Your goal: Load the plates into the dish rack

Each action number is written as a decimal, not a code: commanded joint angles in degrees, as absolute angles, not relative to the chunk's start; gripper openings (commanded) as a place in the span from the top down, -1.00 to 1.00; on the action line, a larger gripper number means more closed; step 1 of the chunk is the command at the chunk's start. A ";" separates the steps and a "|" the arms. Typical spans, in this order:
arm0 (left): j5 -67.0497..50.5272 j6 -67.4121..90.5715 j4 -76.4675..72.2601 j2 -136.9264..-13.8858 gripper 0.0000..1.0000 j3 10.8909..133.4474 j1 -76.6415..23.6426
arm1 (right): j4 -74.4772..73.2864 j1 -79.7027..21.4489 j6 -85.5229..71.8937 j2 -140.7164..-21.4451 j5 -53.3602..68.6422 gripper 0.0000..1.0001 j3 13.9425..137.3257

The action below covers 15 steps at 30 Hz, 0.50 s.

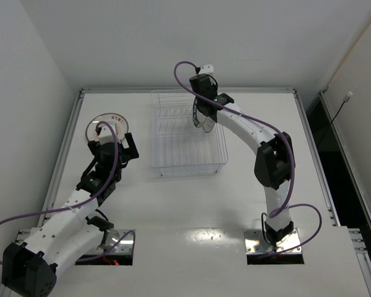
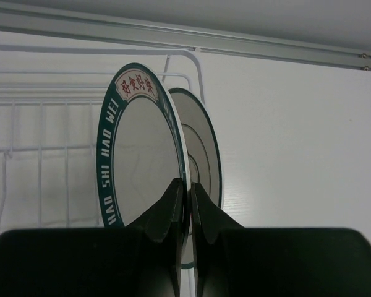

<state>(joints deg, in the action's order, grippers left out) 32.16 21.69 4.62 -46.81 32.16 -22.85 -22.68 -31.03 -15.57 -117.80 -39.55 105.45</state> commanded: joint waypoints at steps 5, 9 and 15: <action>32.34 22.24 2.72 -47.29 -1.00 33.13 -23.29 | -19.26 -32.08 -12.39 -116.55 -45.17 1.00 101.44; 32.34 22.24 2.72 -47.29 -1.00 33.13 -23.29 | -15.91 -33.22 -10.55 -112.16 -49.39 1.00 99.84; 32.34 22.24 2.72 -47.81 -1.00 33.13 -23.29 | -10.02 -34.45 -3.52 -106.52 -53.88 1.00 101.68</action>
